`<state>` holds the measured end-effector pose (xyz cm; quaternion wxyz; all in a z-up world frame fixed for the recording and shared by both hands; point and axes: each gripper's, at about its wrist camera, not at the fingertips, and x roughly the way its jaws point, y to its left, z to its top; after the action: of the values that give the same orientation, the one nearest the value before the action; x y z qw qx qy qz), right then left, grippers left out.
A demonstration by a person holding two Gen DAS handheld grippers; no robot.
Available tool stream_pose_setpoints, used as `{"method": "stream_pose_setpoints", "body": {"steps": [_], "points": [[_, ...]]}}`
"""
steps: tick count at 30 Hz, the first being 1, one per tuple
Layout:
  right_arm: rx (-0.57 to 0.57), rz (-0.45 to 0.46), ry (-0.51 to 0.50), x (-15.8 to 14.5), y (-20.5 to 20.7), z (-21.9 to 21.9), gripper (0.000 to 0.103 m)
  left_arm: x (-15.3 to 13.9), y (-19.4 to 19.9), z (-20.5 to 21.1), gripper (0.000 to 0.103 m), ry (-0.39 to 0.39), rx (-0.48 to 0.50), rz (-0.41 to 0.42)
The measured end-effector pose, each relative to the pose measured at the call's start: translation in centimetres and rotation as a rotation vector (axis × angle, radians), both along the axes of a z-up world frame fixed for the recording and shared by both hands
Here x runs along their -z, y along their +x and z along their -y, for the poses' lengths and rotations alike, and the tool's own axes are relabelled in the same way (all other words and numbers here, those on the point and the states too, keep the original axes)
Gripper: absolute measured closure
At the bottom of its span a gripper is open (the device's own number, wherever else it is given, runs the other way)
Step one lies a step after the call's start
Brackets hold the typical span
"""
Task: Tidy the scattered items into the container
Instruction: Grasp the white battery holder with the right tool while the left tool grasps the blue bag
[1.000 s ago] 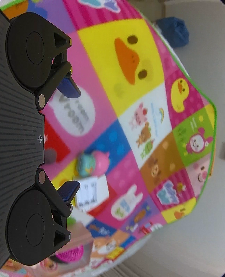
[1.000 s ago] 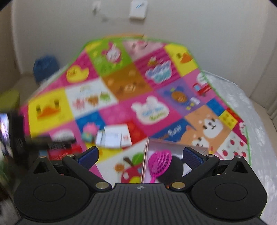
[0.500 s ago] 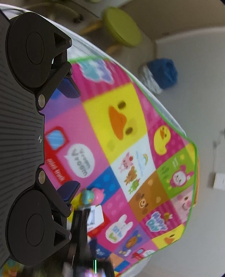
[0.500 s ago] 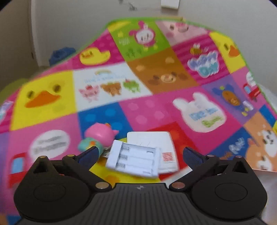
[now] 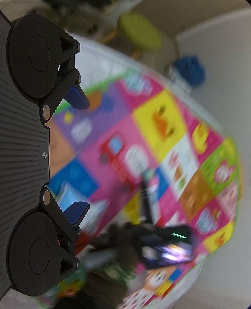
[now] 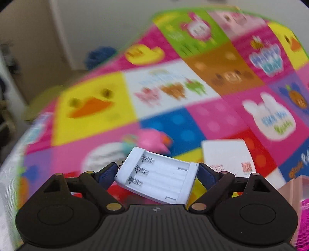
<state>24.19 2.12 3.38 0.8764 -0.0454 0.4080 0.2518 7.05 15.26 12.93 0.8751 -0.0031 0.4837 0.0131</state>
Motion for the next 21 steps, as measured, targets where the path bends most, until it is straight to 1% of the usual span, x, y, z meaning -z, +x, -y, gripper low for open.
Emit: {"method": "stream_pose_setpoints", "body": {"steps": [1,2,4,6,7,8,9,11,12,14,15,17,19,21], "points": [[-0.038,0.036,0.018,-1.7,-1.3,1.1,0.015,1.6,0.0,0.7,0.000,-0.010,0.077,-0.019],[-0.074,0.081,0.038,-3.8,-3.1,2.8,0.015,3.1,-0.2,1.4,0.000,-0.004,0.143,-0.025],[-0.096,0.128,0.067,-6.5,-6.5,7.1,0.015,5.3,-0.5,2.5,0.000,-0.003,0.236,-0.008],[-0.093,0.139,0.057,-8.0,-10.0,11.6,0.015,7.0,-0.5,3.9,0.000,-0.051,0.341,0.045],[-0.085,0.135,0.038,-8.2,-11.8,13.7,0.015,7.6,-0.4,4.6,0.000,-0.066,0.371,0.084],[-0.061,0.122,0.009,-8.2,-13.7,15.8,0.014,8.2,-0.1,5.5,0.000,-0.076,0.391,0.126],[-0.030,0.101,-0.021,-7.7,-15.2,17.4,0.014,8.8,0.3,6.3,0.000,-0.080,0.405,0.136],[0.042,0.062,-0.092,-6.0,-18.0,19.9,0.014,10.3,1.3,8.4,0.000,-0.072,0.463,0.109],[0.074,0.038,-0.115,-5.0,-19.1,20.8,0.014,11.0,1.8,9.5,0.000,-0.059,0.466,0.106],[0.146,-0.048,-0.141,-2.6,-20.5,22.2,0.014,12.0,2.4,10.6,0.000,-0.083,0.425,0.091],[0.172,-0.081,-0.133,-1.6,-20.9,22.7,0.014,12.3,2.7,11.0,0.000,-0.102,0.402,0.086],[0.211,-0.126,-0.080,-0.4,-21.4,23.3,0.013,12.6,2.8,11.2,0.000,-0.117,0.408,0.073],[0.242,-0.121,-0.028,-0.3,-21.1,23.7,0.010,12.8,2.2,11.2,0.000,-0.104,0.426,0.076],[0.246,-0.091,-0.018,-0.2,-20.1,23.4,0.007,13.1,1.6,10.6,0.000,-0.086,0.438,0.075]]}}
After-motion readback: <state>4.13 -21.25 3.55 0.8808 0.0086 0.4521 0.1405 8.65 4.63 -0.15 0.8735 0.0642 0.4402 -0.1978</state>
